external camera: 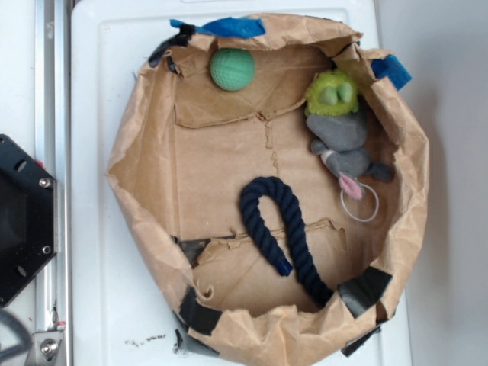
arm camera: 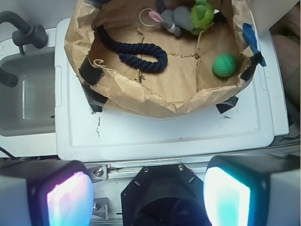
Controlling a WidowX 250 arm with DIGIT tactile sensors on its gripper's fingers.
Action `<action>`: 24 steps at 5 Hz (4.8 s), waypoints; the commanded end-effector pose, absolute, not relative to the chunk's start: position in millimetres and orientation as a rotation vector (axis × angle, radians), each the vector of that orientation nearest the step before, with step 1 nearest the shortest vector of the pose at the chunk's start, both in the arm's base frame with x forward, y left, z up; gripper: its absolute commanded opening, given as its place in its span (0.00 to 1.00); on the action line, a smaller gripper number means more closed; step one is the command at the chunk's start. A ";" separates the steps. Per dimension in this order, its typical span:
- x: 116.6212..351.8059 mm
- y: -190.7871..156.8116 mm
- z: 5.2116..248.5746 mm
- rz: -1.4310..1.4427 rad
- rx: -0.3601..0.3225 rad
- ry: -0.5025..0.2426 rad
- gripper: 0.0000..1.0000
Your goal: Grab the green ball.
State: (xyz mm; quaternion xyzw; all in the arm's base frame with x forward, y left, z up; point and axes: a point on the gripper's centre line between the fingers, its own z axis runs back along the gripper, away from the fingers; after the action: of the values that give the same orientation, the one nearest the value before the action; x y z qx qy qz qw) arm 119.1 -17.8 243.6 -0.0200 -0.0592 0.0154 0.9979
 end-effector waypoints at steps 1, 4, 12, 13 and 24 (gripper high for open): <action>119.1 -17.8 243.6 0.031 -0.040 -0.118 1.00; 207.5 -18.5 206.9 0.530 -0.082 -0.109 1.00; 243.3 81.8 110.7 1.241 0.256 -0.284 1.00; 243.3 81.8 110.7 1.241 0.256 -0.284 1.00; 245.3 104.0 68.2 1.520 0.260 -0.487 1.00</action>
State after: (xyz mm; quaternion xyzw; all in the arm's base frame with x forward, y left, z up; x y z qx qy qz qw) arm 254.8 90.2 54.0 0.1265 -0.2005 0.6604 0.7125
